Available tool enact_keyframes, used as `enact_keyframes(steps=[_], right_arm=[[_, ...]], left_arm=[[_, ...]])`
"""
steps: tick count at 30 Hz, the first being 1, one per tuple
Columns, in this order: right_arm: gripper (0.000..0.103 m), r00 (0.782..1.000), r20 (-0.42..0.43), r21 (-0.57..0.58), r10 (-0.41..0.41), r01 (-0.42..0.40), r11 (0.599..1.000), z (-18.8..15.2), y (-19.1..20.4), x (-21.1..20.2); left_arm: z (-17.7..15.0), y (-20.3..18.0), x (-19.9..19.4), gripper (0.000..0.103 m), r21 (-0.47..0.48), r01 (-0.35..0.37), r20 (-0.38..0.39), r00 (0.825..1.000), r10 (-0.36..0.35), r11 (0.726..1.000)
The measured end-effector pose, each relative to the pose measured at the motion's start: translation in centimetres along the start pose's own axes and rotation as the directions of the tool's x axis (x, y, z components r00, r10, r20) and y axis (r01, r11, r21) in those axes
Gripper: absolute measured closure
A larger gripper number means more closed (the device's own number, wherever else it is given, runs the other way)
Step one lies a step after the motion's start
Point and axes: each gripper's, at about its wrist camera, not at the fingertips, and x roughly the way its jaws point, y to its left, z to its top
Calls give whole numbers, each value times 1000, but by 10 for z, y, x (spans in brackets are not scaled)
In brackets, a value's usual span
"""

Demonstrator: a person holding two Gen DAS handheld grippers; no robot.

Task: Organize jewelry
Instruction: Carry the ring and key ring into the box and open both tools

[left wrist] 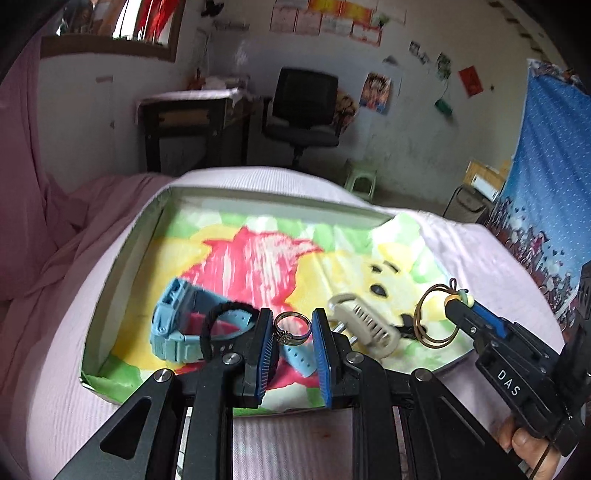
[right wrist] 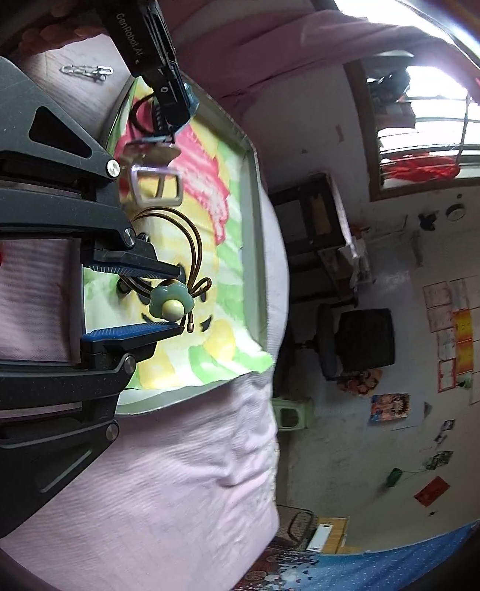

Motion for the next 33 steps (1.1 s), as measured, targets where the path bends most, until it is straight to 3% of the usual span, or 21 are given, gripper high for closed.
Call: enact_keyframes(steps=[5, 16, 19, 22, 24, 27, 33], right_arm=[[82, 998, -59, 18, 9, -8, 1000, -4, -4, 12], [82, 995, -95, 17, 9, -8, 1000, -10, -5, 18], [77, 995, -100, 20, 6, -5, 1000, -9, -7, 18], [63, 996, -93, 22, 8, -6, 1000, -9, -9, 14], [62, 997, -74, 19, 3, -2, 1000, -8, -11, 7], [62, 999, -34, 5, -4, 5, 1000, -6, -13, -9], [37, 996, 93, 0, 1, -1, 1000, -5, -15, -56]], left_arm=[[-2, 5, 13, 83, -23, -8, -72, 997, 6, 1000], [0, 2, 14, 81, -15, -18, -96, 995, 17, 1000], [1, 2, 12, 72, -17, -17, -97, 995, 16, 1000], [-1, 1, 2, 50, -14, 1, -62, 998, -2, 1000], [-4, 1, -7, 38, -15, -11, -23, 1000, 11, 1000], [-7, 3, -21, 35, -17, -12, 17, 1000, 12, 1000], [-17, 8, -59, 16, -34, -17, 129, 991, 21, 999]])
